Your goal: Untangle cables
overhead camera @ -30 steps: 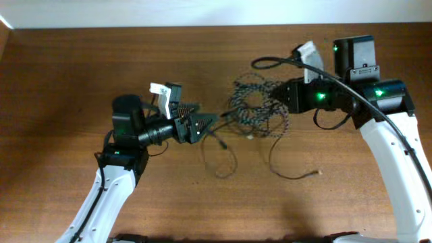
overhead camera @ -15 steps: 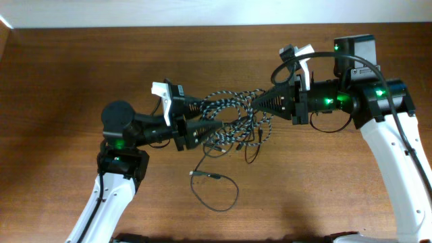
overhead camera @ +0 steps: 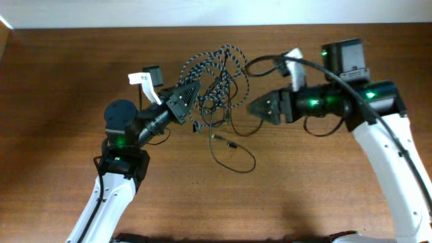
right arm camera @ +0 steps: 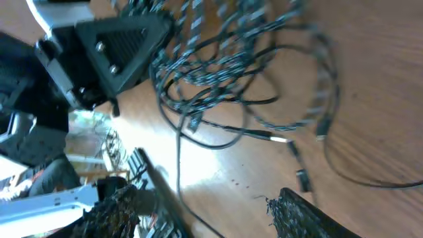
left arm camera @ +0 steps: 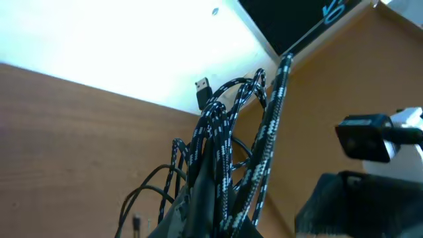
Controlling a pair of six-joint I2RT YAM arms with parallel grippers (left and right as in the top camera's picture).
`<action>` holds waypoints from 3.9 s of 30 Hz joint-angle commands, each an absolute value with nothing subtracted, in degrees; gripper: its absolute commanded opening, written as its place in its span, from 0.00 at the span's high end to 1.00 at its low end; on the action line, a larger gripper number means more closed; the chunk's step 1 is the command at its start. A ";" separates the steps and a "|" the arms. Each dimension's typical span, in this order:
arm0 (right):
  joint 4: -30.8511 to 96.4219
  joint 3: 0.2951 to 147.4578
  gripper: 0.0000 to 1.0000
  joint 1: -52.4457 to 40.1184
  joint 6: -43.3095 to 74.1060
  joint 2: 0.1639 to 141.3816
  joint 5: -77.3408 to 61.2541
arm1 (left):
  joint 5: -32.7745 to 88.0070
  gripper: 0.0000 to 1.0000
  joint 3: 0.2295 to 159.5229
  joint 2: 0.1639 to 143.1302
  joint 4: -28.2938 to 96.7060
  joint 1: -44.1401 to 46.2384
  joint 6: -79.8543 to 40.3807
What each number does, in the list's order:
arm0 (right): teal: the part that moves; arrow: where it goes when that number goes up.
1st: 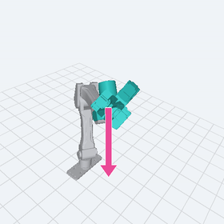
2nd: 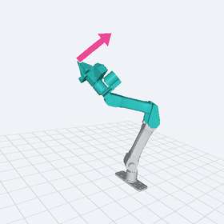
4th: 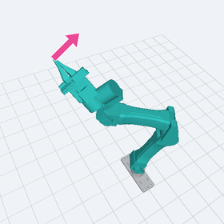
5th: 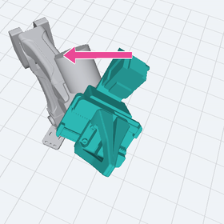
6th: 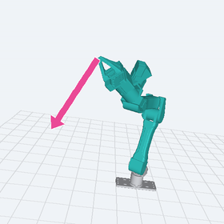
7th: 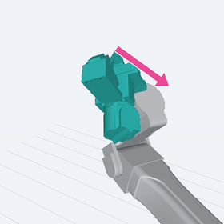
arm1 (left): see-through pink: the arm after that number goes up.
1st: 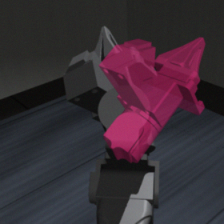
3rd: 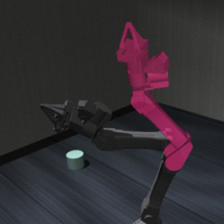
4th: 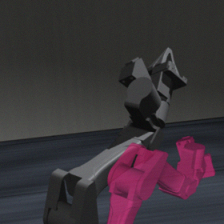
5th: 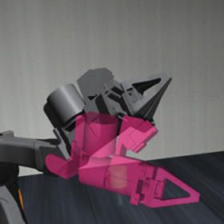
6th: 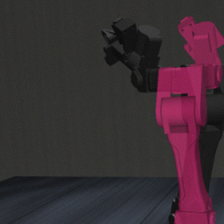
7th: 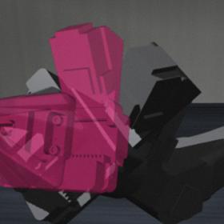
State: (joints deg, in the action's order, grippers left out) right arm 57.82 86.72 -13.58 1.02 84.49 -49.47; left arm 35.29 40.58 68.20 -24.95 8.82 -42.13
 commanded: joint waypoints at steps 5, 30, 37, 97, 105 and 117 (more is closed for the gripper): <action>51.96 84.47 0.46 -28.53 -0.84 85.67 -44.40 | 34.96 1.00 41.19 67.75 -23.59 8.43 -43.07; 25.56 84.97 0.96 -25.67 16.71 77.84 -48.12 | 10.35 1.00 41.19 67.81 6.17 11.57 -45.32; 27.79 84.97 0.96 4.12 16.97 67.68 -48.25 | -8.82 1.00 41.19 67.81 19.64 11.57 -45.63; 35.38 86.74 0.96 -29.89 3.70 94.85 -28.51 | 30.20 1.00 41.19 67.79 -9.72 10.72 -41.04; 31.24 92.60 0.96 1.23 6.87 52.93 -20.60 | 28.80 1.00 41.17 67.79 2.39 10.72 -40.38; 34.68 91.31 0.79 3.81 10.72 49.69 18.09 | -8.54 1.00 41.17 67.92 25.61 10.72 -41.74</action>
State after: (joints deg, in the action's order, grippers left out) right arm 36.64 90.48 2.72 7.53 48.73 12.51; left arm -4.08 42.70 66.76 24.40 12.16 -42.68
